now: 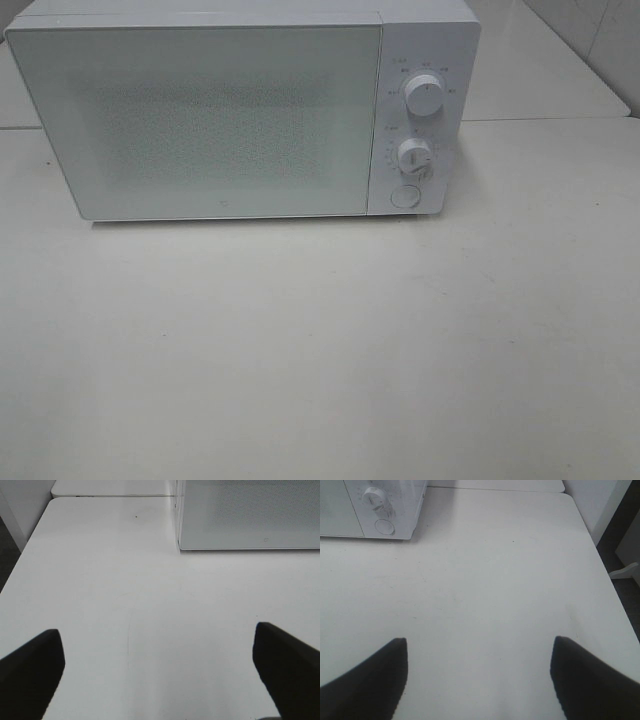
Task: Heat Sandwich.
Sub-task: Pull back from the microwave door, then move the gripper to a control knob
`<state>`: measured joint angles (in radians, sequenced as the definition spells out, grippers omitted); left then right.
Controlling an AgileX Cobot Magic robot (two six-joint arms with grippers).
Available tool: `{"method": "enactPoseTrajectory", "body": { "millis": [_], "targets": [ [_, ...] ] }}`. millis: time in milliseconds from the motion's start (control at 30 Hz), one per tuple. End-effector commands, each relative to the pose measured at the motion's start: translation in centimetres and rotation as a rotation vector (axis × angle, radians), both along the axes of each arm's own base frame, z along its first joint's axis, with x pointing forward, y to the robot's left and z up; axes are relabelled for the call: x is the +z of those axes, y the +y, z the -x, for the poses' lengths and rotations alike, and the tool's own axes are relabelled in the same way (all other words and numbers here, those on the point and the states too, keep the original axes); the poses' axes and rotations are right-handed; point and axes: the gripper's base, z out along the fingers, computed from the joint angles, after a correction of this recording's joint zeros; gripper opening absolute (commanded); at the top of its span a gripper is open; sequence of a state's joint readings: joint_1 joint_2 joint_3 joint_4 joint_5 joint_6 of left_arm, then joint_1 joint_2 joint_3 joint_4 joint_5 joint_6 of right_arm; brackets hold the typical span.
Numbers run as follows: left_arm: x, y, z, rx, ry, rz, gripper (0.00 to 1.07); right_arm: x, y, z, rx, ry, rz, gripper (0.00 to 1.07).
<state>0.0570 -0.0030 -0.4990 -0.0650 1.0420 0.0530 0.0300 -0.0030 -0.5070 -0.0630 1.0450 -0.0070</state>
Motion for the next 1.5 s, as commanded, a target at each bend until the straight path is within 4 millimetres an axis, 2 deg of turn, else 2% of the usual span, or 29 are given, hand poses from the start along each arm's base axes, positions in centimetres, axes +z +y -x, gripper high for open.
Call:
{"method": "enactPoseTrajectory", "body": {
  "millis": [33, 1333, 1500],
  "targets": [
    [-0.1, 0.0, 0.4, -0.010, -0.029, -0.001, 0.97, 0.0, 0.0, 0.2, -0.011, -0.030, -0.006, 0.76],
    [-0.1, 0.0, 0.4, -0.010, -0.029, -0.001, 0.97, 0.0, 0.0, 0.2, -0.011, -0.030, -0.006, 0.76],
    [-0.1, 0.0, 0.4, -0.010, -0.029, -0.001, 0.97, 1.0, 0.0, 0.4, -0.012, -0.073, -0.004, 0.76]
  ]
}}
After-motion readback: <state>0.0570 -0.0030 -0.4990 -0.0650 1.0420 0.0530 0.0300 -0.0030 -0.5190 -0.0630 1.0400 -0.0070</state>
